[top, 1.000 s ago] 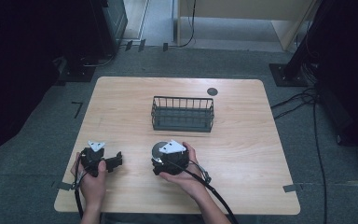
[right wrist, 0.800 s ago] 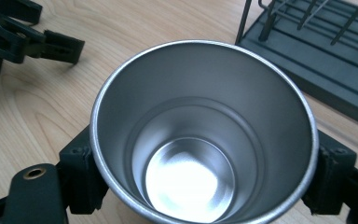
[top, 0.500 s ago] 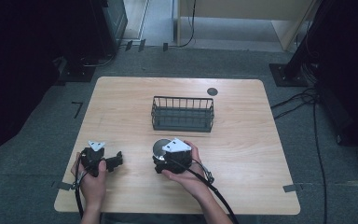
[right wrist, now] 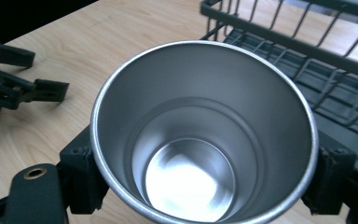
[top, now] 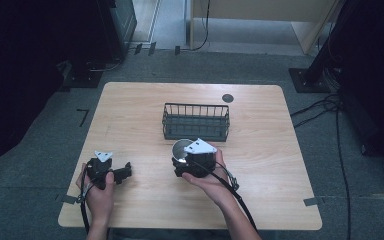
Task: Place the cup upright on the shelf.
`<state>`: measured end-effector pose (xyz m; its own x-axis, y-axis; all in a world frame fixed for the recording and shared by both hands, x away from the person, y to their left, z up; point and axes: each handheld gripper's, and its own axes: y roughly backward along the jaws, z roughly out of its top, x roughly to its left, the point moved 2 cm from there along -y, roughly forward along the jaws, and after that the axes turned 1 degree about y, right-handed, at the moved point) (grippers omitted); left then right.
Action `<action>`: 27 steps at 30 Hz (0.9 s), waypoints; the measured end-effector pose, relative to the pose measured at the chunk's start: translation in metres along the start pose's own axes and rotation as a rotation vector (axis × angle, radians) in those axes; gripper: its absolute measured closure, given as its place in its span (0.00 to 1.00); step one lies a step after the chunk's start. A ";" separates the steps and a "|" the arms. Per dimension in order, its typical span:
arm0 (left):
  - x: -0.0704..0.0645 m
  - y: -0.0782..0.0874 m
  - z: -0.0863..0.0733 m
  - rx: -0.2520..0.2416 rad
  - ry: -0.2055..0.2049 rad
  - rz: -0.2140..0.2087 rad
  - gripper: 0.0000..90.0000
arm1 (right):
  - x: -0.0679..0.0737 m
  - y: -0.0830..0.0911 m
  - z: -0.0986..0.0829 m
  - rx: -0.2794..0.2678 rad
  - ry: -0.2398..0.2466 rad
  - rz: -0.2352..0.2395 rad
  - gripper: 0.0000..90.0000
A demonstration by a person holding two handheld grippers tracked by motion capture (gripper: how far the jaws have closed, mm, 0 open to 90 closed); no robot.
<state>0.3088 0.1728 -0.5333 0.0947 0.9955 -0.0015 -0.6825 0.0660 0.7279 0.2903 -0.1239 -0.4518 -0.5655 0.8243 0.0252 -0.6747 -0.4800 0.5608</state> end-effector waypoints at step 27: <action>0.000 0.000 0.000 -0.001 0.003 0.000 0.00 | -0.046 0.017 0.038 -0.017 -0.015 -0.089 0.21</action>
<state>0.3089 0.1726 -0.5333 0.0926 0.9957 -0.0036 -0.6834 0.0662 0.7271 0.3229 -0.1584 -0.4123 -0.4961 0.8682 -0.0116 -0.7296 -0.4096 0.5476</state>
